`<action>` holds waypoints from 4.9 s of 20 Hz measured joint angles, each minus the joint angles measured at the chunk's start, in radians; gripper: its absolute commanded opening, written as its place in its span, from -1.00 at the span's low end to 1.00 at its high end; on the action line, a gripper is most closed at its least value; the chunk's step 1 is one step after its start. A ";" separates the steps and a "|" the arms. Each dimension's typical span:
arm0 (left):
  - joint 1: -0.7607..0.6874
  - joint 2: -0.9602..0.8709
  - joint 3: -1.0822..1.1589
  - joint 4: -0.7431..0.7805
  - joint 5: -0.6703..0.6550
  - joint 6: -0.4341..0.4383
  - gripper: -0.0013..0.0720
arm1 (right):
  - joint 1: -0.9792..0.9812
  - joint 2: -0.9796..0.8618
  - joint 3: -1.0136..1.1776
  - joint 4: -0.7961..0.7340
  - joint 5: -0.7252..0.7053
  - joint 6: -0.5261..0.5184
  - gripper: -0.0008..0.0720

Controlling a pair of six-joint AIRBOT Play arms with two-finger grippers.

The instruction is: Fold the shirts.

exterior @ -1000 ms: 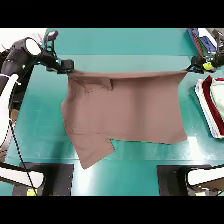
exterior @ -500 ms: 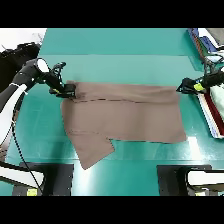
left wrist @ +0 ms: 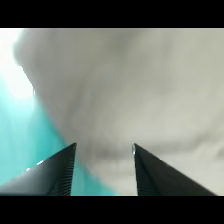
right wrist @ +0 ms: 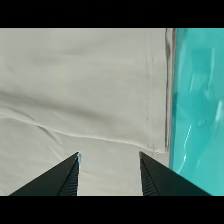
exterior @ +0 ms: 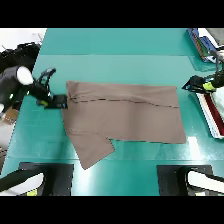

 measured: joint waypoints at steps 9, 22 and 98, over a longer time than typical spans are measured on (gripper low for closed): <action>0.000 0.343 -0.551 -0.241 0.057 -0.065 0.20 | -0.002 0.070 -0.002 0.004 -0.009 0.000 0.21; 0.000 0.370 -0.709 -0.407 0.262 -0.042 -0.90 | -0.001 0.073 -0.002 0.007 0.022 0.000 0.21; -0.284 -0.260 0.197 -0.440 0.517 0.147 -0.90 | -0.288 -0.266 -0.197 0.232 0.104 -0.274 0.25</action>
